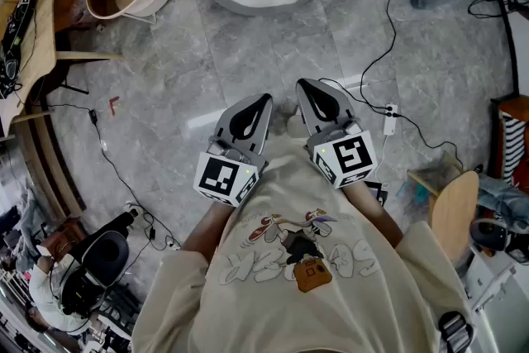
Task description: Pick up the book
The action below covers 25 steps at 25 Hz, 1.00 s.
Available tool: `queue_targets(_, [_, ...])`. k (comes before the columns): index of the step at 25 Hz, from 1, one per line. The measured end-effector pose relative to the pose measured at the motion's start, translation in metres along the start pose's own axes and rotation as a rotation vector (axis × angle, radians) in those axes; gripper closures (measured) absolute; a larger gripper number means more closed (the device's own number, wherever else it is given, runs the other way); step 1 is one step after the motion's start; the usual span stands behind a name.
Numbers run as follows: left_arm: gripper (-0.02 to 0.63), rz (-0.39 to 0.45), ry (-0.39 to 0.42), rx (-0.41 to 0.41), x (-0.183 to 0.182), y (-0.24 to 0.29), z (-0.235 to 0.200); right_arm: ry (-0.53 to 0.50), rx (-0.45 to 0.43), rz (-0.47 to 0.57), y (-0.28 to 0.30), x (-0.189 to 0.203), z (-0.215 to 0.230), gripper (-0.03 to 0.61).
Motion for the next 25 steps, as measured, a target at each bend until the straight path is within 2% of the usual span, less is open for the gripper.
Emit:
queue_targets(6, [0.618, -0.017, 0.020, 0.000, 0.004, 0.022, 0.027, 0.011, 0.009, -0.008, -0.030, 0.004, 0.022, 0.554])
queue_targets(16, [0.618, -0.029, -0.013, 0.004, 0.011, 0.055, 0.064, 0.054, -0.040, -0.007, -0.062, 0.005, 0.061, 0.554])
queue_targets(22, [0.618, -0.059, 0.018, 0.037, 0.017, 0.069, 0.087, 0.115, 0.029, 0.005, -0.088, 0.017, 0.093, 0.554])
queue_targets(25, [0.618, -0.065, 0.017, 0.027, 0.017, 0.066, 0.086, 0.144, 0.051, 0.012, -0.091, 0.019, 0.098, 0.554])
Point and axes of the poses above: the fingertips, and each gripper's own axes: y forward along the fingers, z to its right, x out of its underside, the point moved 7 cm from there along -y, backward along the fingers, and after that the axes turned 8 degrees about z, right-handed, at the moved point
